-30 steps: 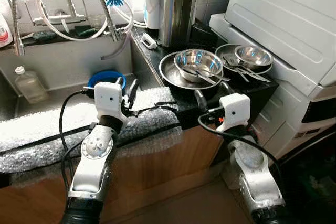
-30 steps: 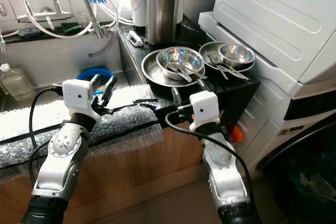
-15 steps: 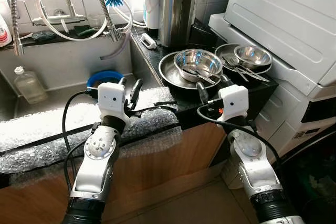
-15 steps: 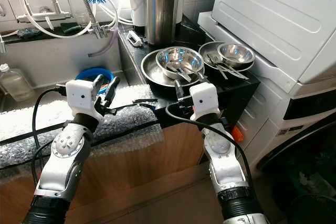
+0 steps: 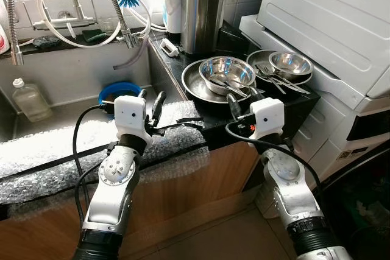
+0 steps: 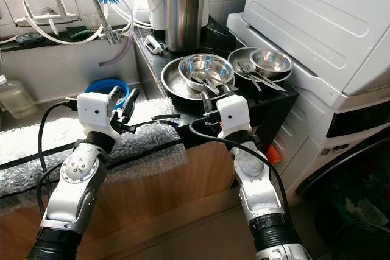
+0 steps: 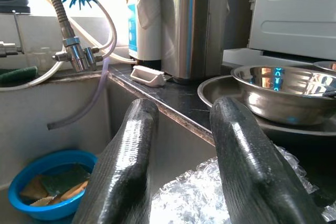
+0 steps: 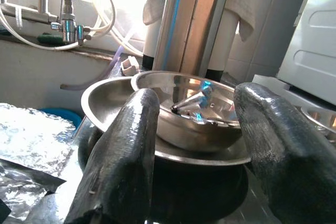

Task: Kitchen organization

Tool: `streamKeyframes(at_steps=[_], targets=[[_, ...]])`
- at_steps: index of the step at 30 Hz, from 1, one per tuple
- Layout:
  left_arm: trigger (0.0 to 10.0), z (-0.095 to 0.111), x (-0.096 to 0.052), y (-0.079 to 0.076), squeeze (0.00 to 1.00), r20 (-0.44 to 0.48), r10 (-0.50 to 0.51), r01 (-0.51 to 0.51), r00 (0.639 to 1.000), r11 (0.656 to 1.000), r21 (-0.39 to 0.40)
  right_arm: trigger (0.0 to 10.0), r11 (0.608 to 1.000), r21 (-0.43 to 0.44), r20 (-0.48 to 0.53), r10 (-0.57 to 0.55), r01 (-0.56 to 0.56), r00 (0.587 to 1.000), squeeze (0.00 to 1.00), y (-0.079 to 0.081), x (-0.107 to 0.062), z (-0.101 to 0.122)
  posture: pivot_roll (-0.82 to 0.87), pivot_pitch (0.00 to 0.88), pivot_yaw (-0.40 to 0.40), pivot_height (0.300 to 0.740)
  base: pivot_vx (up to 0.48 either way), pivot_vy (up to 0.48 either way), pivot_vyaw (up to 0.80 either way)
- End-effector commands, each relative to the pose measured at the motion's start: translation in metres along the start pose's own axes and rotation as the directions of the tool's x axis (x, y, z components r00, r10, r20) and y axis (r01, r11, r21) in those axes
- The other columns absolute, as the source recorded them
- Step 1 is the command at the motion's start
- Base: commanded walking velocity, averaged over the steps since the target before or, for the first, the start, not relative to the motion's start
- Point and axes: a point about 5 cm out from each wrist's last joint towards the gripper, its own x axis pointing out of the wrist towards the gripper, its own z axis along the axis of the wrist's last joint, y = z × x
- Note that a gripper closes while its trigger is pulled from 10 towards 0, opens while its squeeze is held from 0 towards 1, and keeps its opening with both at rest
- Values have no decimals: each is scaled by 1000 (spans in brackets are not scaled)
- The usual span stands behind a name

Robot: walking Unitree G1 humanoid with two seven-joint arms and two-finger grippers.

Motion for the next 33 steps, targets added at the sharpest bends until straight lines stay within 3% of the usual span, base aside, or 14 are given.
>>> streamKeyframes(at_steps=[1,7,8,9,10,21,33], targets=[[10000,2,-1,-2,0,6,0,0,1000,1000,14,10000,1000,4,24,13,-13,1000,0,1,4,5,-25,0,-79,727,0,0,0],[10000,2,-2,-3,0,7,1,-1,1000,1000,17,10000,1000,-2,32,27,-27,999,0,3,4,5,-24,0,-80,727,0,0,0],[10000,2,-2,-2,0,9,3,-3,1000,1000,17,4275,1000,-1,34,28,-28,999,0,2,4,5,-23,0,-82,727,0,0,0],[10000,2,-2,-2,0,9,4,-4,1000,1000,18,4275,1000,-1,35,29,-29,999,0,2,4,5,-23,0,-82,727,0,0,0],[10000,2,-2,-1,0,9,6,-7,1000,1000,18,0,1000,-1,36,30,-30,999,0,2,4,5,-23,0,-82,727,0,0,0],[10000,2,-4,14,0,10,42,-42,999,997,62,0,999,-11,42,45,-45,998,0,3,3,6,-23,0,-84,727,0,0,0],[10000,2,-4,11,0,12,41,-42,999,997,64,0,998,-20,46,54,-53,997,0,4,3,6,-22,0,-85,727,0,0,0]])
